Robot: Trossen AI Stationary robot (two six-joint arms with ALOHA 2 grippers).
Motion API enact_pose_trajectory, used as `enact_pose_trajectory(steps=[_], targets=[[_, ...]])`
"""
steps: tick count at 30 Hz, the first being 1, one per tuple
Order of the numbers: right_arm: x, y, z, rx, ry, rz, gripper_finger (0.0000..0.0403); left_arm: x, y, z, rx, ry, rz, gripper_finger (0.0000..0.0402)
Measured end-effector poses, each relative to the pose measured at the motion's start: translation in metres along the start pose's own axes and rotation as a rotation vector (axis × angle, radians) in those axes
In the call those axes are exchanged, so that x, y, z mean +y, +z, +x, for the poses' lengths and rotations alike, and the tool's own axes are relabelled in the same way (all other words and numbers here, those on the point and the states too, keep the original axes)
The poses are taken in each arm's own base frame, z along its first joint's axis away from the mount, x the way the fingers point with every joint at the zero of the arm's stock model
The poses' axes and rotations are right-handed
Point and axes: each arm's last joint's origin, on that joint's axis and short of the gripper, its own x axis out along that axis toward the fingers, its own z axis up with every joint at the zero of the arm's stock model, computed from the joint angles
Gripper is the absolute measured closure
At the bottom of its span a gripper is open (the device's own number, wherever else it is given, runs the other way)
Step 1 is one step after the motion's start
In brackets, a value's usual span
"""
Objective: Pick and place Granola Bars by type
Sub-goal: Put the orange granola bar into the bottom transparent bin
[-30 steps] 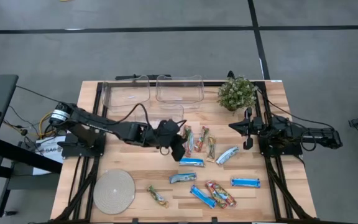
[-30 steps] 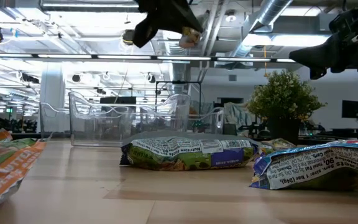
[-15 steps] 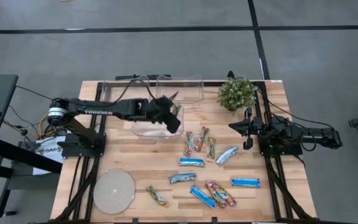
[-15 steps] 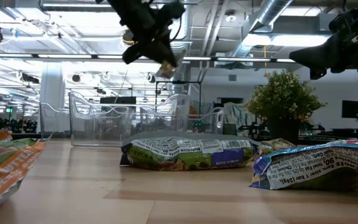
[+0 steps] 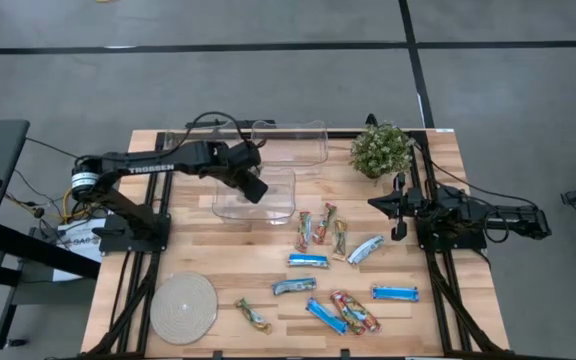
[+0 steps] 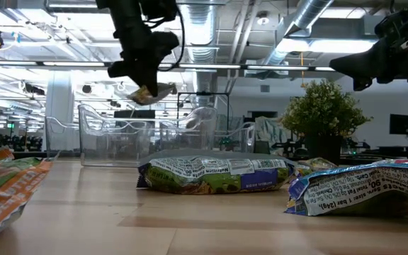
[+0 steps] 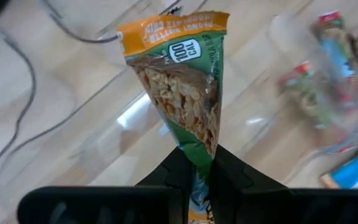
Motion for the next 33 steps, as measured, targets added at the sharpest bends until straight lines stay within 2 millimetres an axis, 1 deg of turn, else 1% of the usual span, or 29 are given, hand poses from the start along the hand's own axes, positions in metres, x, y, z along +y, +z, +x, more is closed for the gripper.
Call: enact_pose_trajectory(steps=[4,15,20,33], targets=[[0.000,0.000,0.000,-0.002,0.000,0.000,0.0403,0.007,-0.005,-0.001,0.064,0.042,-0.010,0.0374],[0.000,0.000,0.000,-0.003,-0.001,0.000,0.0403,0.009,-0.008,-0.002,0.078,0.067,-0.178,0.0374],[0.000,0.000,0.000,-0.003,0.000,0.000,0.0403,0.014,-0.017,0.008,0.113,0.101,-0.259,0.0374],[0.000,0.000,0.000,-0.003,0.000,0.000,0.0403,0.022,-0.034,0.034,0.134,0.148,-0.368,0.0374]])
